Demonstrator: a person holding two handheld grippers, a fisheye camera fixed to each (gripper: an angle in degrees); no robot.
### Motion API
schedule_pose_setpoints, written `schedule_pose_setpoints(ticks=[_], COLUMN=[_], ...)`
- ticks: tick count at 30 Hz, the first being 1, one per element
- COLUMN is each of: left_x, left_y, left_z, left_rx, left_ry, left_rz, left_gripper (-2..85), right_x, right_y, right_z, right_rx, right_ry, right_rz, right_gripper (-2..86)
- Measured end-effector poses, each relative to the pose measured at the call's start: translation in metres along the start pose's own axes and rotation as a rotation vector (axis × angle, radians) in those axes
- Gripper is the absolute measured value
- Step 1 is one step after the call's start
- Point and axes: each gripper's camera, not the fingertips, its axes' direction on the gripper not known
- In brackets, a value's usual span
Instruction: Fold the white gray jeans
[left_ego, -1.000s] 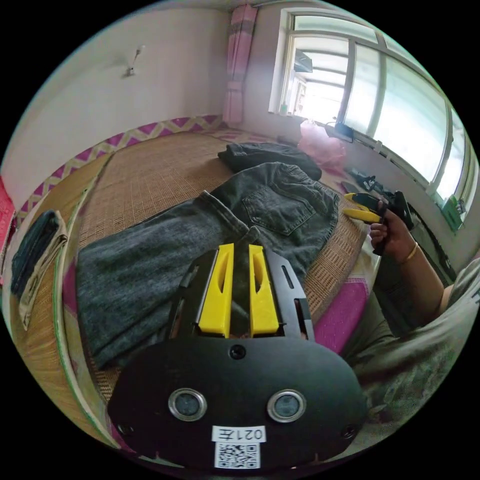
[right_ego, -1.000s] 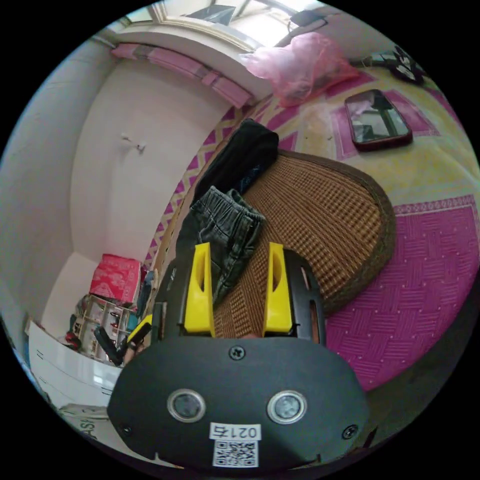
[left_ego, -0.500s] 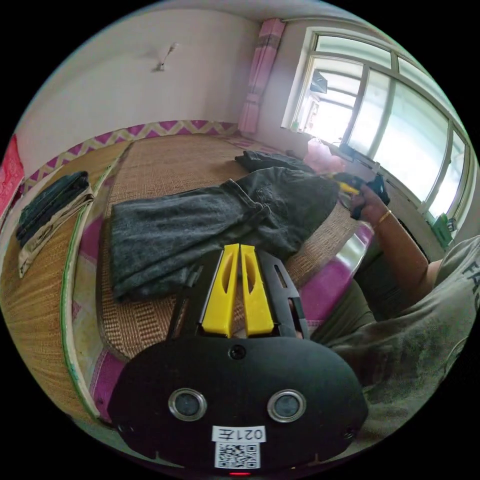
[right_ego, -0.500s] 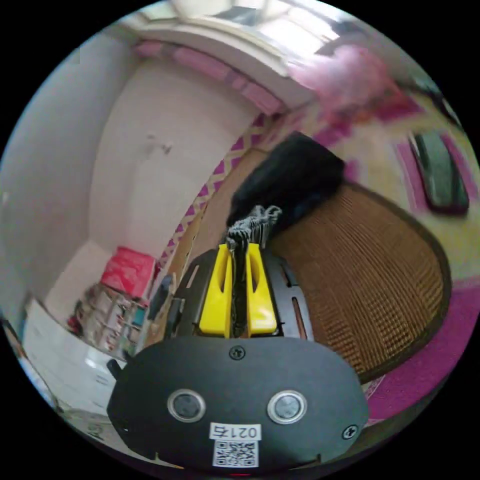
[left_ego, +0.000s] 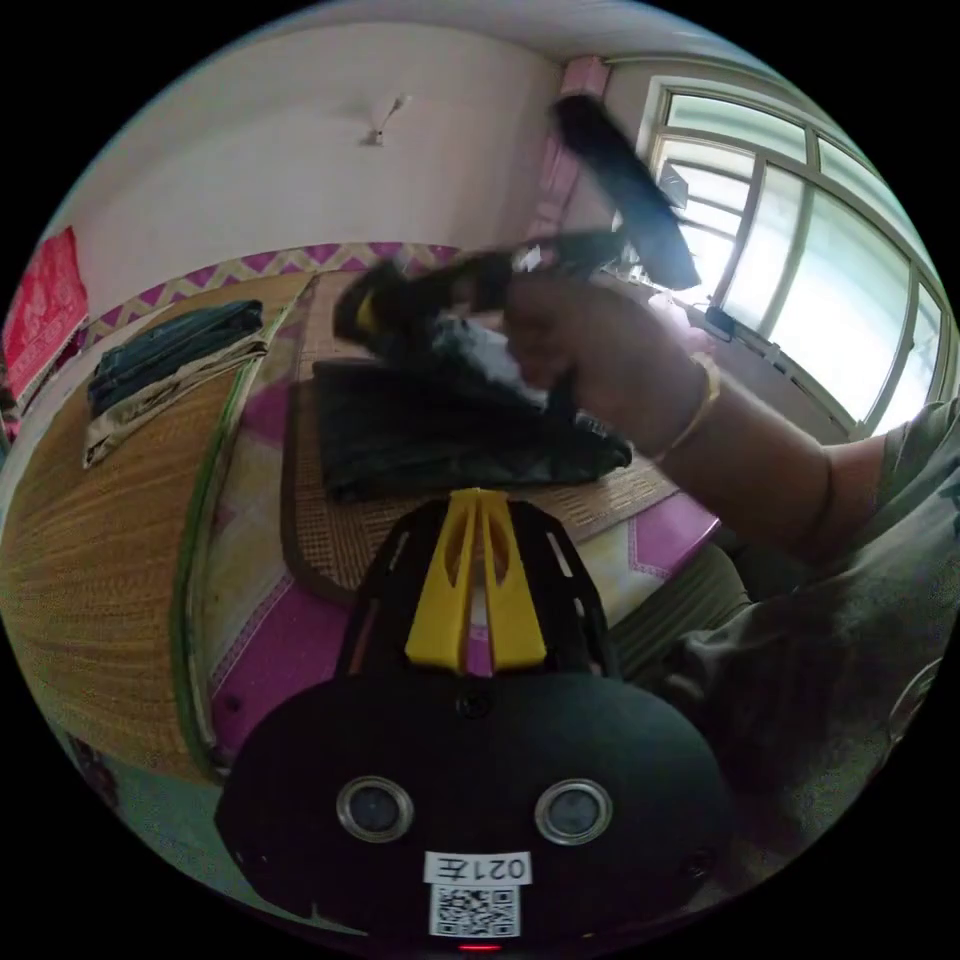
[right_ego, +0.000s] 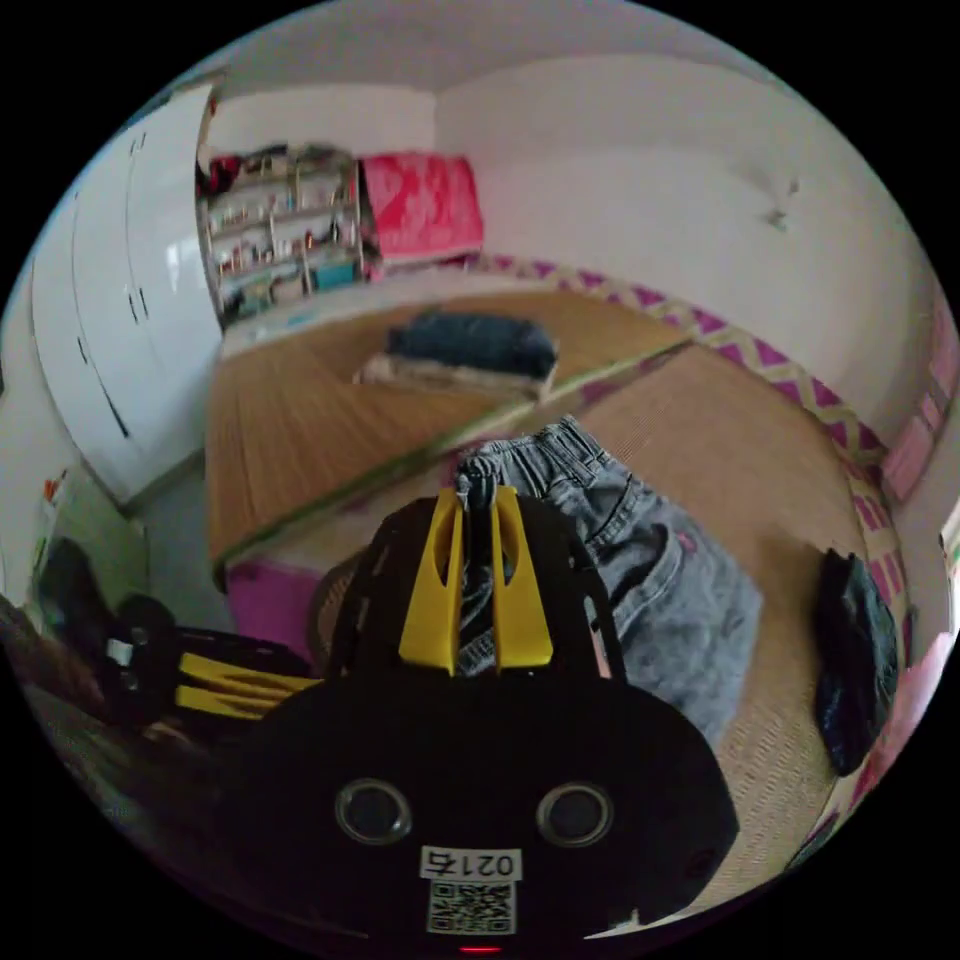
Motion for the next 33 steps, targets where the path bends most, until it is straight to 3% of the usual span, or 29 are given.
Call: schedule_pose_setpoints(ticks=[8, 10, 13, 16, 19, 24, 27, 33], left_x=[-0.069, -0.084, -0.109, -0.145, -0.188, -0.272, -0.311, -0.347], left_y=[0.015, 0.010, -0.001, -0.011, -0.023, -0.054, -0.070, -0.080], left_z=[-0.031, -0.034, -0.039, -0.045, -0.044, -0.027, -0.011, 0.019], left_rx=[0.047, 0.067, 0.087, 0.113, 0.114, 0.108, -0.011, -0.173], left_ry=[-0.002, 0.001, -0.025, -0.043, 0.011, 0.225, 0.260, 0.345], left_rz=[-0.076, -0.082, -0.107, -0.183, -0.268, -0.383, -0.442, -0.441], left_gripper=[-0.9, -0.9, -0.7, 0.6, 7.0, 12.3, 15.7, 16.7], right_x=[-0.012, -0.011, 0.007, 0.041, 0.103, 0.272, 0.360, 0.430], right_y=[-0.019, -0.022, -0.021, -0.022, 0.002, 0.074, 0.112, 0.124], right_z=[0.027, 0.062, 0.075, 0.065, 0.028, 0.003, 0.037, 0.119], right_rx=[0.113, 0.026, 0.042, -0.022, 0.085, 0.171, 0.133, 0.049], right_ry=[0.036, -0.015, -0.103, -0.354, -0.351, -0.177, -0.374, -0.674], right_rz=[-0.004, -0.015, 0.006, -0.006, 0.100, 0.548, 0.738, 0.836], right_gripper=[4.5, 4.8, 5.9, 8.3, 8.9, 12.2, 13.6, 14.9])
